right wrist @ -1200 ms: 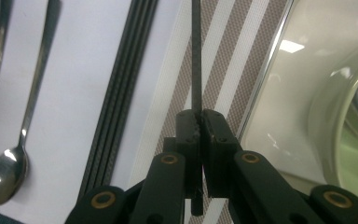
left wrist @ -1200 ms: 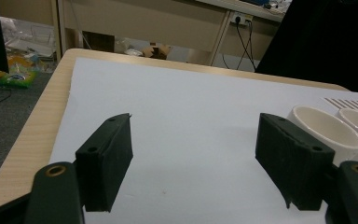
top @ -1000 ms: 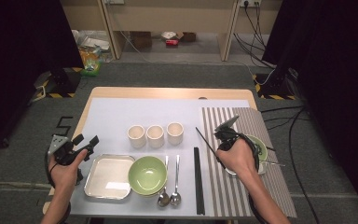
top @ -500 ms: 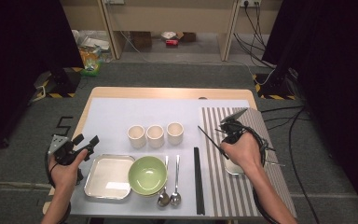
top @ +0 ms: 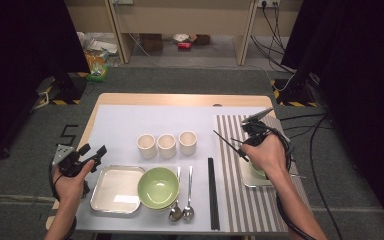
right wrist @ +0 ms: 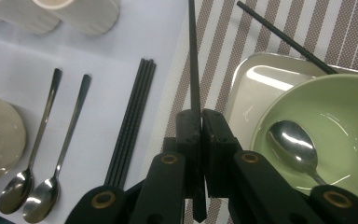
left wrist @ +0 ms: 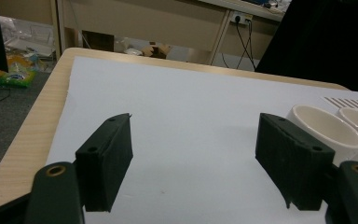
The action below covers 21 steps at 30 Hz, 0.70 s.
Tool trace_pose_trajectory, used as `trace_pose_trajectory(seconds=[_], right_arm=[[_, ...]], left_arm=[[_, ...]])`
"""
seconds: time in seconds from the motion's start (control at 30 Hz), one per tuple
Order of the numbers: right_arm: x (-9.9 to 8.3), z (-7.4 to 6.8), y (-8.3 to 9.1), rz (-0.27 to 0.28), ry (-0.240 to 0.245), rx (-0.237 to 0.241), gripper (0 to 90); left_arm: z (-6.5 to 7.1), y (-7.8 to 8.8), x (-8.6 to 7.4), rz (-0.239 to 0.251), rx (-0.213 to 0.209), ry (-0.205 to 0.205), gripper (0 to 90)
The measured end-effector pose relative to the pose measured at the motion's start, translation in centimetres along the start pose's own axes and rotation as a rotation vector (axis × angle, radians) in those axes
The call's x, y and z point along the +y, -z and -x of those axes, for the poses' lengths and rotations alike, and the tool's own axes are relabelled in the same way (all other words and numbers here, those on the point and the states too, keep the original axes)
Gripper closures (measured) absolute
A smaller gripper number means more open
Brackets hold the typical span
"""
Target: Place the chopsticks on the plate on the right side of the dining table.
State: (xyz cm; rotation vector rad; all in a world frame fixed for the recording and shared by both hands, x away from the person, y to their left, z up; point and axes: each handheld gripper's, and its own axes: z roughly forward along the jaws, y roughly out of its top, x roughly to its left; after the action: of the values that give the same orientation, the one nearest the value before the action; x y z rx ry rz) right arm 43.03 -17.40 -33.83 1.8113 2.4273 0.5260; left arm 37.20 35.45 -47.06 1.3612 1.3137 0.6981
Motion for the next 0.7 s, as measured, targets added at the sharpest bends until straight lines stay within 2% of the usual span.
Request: trace_pose_trajectory(seconds=[0.3, 0.53, 0.7], right_arm=[[1.1, 1.1, 1.7, 0.023, -0.008, 0.018, 86.4], [2.0, 2.6, 3.0, 0.026, -0.007, 0.018, 86.4], [2.4, 3.5, 3.3, 0.025, 0.009, 0.022, 86.5]], left_arm=[[0.0, -0.1, -0.1, -0.002, 0.002, 0.001, 26.3], [0.1, -0.1, -0.1, -0.003, 0.0, 0.0, 26.3], [0.0, -0.1, -0.1, -0.003, 0.001, 0.0, 26.3]])
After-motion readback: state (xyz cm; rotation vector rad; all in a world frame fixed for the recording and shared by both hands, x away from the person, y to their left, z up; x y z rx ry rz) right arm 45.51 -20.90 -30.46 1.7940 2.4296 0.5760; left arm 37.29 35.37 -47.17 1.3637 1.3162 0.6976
